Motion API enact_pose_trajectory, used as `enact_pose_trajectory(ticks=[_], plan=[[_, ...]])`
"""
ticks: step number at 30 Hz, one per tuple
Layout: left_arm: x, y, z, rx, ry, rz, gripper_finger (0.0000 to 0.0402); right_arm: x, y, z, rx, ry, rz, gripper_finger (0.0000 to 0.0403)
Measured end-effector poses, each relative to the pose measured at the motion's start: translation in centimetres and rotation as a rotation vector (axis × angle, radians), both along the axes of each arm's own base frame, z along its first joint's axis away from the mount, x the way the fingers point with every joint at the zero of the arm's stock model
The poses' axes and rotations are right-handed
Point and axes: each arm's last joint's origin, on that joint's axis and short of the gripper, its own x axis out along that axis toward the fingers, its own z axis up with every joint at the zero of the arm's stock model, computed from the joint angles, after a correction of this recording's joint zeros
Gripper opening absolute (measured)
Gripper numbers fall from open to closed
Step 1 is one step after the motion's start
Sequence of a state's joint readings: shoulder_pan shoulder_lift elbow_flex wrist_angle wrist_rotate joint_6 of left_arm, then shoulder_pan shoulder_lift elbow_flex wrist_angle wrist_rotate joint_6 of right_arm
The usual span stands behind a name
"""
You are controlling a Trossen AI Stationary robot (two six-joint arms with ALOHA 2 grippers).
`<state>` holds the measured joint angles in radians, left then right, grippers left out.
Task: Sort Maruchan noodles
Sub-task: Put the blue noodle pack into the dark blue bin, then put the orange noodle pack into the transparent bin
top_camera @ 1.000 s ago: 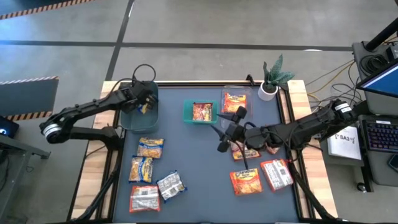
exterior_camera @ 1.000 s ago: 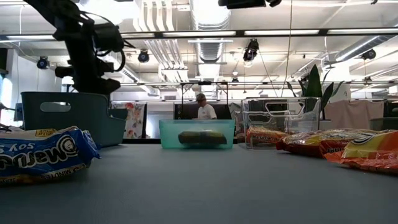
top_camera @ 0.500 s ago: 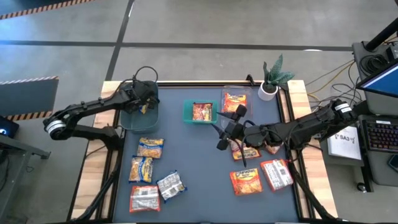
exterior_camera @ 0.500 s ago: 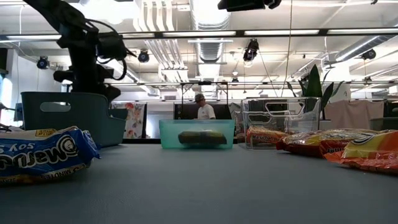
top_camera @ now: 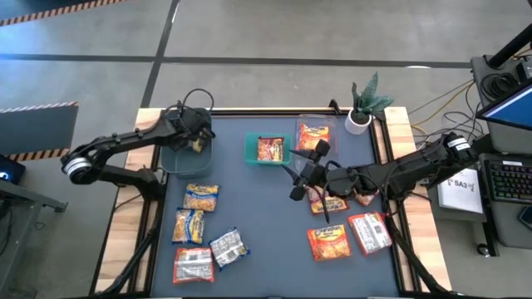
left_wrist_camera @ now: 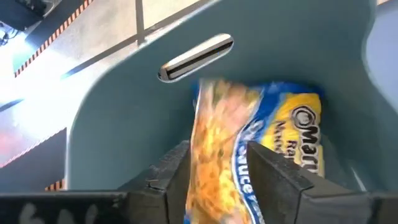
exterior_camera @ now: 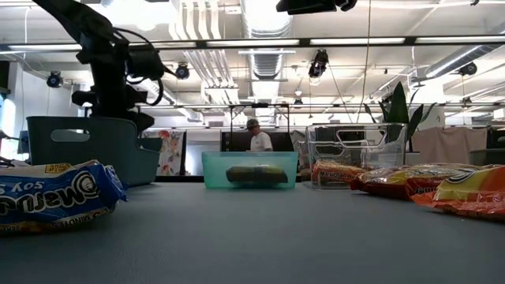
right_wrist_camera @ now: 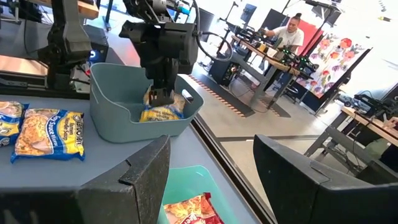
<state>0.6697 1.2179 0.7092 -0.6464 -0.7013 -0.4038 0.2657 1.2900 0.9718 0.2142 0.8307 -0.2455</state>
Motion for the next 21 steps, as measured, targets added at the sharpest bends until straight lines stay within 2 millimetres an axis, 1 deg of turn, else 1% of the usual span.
enact_pose_trajectory(ticks=[7,11,16,19,21], plan=[[0.0,-0.2,2.1,-0.013,0.012,-0.025,0.0150,0.0,0.0,0.0,-0.001,0.001,0.000,0.0219],[0.6,-1.3,3.0,-0.037,-0.034,-0.121,0.0151,0.0,0.0,0.0,0.000,0.000,-0.001,0.0219],[1.7,-4.2,4.3,0.003,-0.107,-0.301,0.0151,0.0,-0.1,0.0,0.029,-0.018,-0.009,0.0219],[2.7,-6.6,5.2,0.039,-0.138,-0.470,0.0151,0.0,-0.1,-0.3,0.089,-0.035,-0.019,0.0219],[3.4,-8.3,5.7,0.054,-0.170,-0.612,0.0151,0.0,-0.1,-0.8,0.160,-0.042,-0.023,0.0219]])
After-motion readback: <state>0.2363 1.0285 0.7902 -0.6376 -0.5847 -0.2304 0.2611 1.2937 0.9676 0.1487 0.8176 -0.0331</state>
